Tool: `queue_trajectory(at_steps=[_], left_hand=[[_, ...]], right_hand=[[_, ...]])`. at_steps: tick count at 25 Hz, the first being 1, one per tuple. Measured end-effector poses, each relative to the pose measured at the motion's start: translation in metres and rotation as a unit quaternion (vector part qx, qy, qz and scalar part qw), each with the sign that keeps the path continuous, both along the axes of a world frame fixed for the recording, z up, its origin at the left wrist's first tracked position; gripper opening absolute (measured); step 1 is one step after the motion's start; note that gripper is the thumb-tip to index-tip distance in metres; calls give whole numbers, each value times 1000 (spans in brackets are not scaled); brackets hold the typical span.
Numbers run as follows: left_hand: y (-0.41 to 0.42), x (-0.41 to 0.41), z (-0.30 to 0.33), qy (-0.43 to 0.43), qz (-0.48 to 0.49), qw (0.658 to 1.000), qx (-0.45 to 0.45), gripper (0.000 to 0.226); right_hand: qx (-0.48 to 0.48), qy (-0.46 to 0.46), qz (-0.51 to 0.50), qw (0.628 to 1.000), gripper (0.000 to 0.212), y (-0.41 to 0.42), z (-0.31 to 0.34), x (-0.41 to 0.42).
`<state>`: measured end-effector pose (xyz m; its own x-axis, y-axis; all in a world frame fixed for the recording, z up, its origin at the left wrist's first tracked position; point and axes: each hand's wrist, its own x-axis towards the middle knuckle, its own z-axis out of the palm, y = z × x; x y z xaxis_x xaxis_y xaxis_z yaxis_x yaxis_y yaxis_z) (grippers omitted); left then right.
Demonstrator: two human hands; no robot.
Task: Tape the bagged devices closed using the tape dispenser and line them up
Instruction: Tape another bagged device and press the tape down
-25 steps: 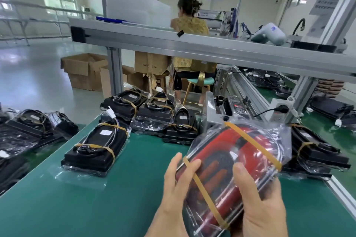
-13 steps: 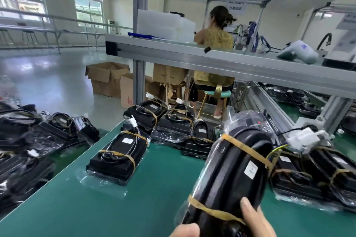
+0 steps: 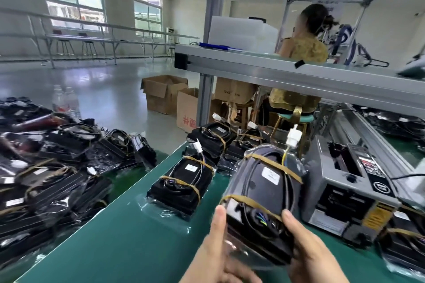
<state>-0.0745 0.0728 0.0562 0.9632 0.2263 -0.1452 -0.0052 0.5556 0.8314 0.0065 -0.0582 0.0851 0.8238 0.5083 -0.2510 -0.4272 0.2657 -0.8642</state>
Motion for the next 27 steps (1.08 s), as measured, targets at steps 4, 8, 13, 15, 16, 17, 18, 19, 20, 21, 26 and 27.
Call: queue_trajectory(at_steps=[4,8,13,15,16,17,18,19,20,21,26,27], left_hand=[[32,2,7,0,240,963,122,51],[60,12,12,7,318,939,132,23],[99,18,14,27,366,918,150,18],[115,21,14,24,380,910,165,19],[122,23,14,25,386,906,170,18],[128,24,13,28,392,902,176,17],[134,25,10,35,399,897,189,18],[139,25,7,46,402,890,208,20],[143,25,3,58,404,884,229,24],[146,24,-2,71,405,877,250,30],[151,25,-19,124,417,853,290,47],[151,26,-19,119,421,856,276,44]], right_hand=[[-33,-49,57,997,60,42,5,8],[-80,-63,55,993,56,86,0,10],[-122,-83,57,987,34,127,3,18],[-128,-82,60,987,28,141,6,18],[-131,-78,56,987,29,149,5,19],[-138,-76,54,986,34,156,5,21],[-148,-77,53,985,41,163,3,22],[-162,-79,56,982,49,169,2,23],[-177,-80,59,979,58,174,-1,25],[-190,-81,62,976,64,178,-5,26],[-222,-85,40,971,70,189,-19,30],[-231,-89,35,968,70,191,-18,32]])
